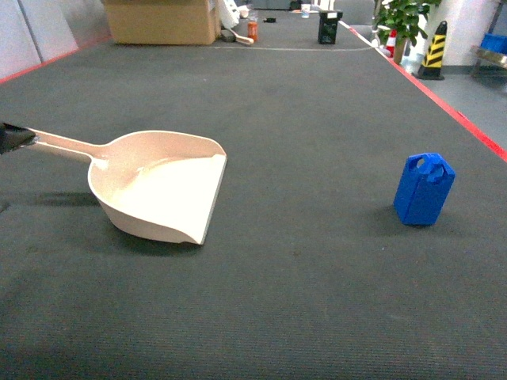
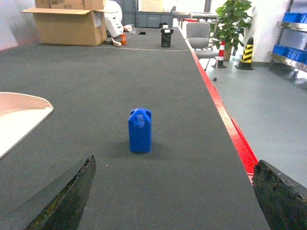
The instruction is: Place part in tray to right shelf
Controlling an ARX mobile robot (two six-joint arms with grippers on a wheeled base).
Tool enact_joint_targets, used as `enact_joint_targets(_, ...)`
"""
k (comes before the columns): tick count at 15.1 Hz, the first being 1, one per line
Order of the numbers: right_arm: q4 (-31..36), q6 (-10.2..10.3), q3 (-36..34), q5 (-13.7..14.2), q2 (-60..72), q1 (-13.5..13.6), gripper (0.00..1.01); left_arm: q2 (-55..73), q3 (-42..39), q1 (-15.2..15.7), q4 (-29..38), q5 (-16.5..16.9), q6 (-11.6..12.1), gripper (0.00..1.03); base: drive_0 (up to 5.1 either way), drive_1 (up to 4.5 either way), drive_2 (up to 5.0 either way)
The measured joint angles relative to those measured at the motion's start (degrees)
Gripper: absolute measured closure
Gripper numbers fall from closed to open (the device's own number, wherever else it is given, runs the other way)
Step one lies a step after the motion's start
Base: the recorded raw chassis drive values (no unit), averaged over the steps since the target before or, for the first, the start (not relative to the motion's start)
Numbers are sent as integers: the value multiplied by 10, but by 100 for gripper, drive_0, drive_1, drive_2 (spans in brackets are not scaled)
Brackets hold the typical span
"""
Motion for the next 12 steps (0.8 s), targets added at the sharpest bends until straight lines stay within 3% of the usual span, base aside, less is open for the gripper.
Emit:
enact_joint_targets(5,0,0,0,0,0,0,3,54,53,-2,-4,2,-10,5,0,0,0)
enact_joint_targets(7,0,0,0,0,0,0,3,100,108,-1,-22,-3,-23,5,0,0,0)
enact_joint_targets(9,0,0,0,0,0,0,3,143,165,7,-38,-16,-31,5,0,0,0)
enact_joint_targets(11,0,0,0,0,0,0,3,246,319,23,-74,-9,-60,5,0,0,0)
enact_joint_targets(12,0,0,0,0,0,0,3,256,335,23,-75,-3,-63,5,0,0,0)
